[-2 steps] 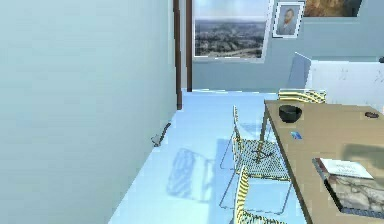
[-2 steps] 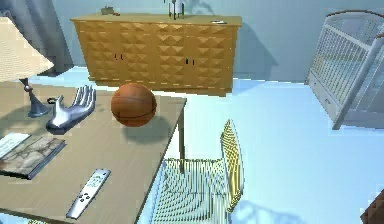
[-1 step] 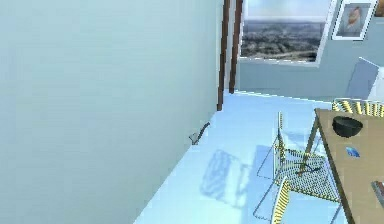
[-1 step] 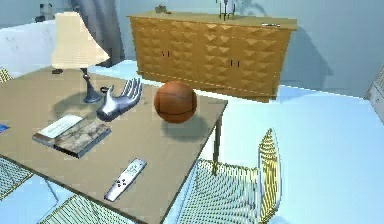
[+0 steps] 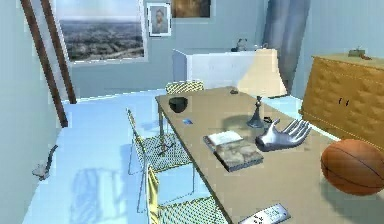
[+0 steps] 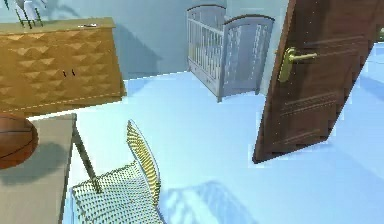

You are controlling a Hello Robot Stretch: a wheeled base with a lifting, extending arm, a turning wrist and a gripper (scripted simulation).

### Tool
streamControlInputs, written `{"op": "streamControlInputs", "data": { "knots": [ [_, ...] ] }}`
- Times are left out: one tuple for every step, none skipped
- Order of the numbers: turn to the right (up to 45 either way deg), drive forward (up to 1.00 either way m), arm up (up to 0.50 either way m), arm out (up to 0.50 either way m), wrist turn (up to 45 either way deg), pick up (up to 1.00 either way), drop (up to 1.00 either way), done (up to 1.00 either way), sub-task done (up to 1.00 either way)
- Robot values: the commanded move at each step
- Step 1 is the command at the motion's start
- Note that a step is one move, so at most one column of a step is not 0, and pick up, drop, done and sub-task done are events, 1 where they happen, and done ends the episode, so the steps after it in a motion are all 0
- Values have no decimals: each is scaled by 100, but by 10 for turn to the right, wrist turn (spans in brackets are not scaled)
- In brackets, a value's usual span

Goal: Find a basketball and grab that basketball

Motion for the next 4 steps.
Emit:
{"op": "streamControlInputs", "data": {
  "knots": [
    [450,0,0,0,0,0,0,0,0],
    [450,0,0,0,0,0,0,0,0],
    [210,0,0,0,0,0,0,0,0],
    [0,65,0,0,0,0,0,0,0]
  ]
}}
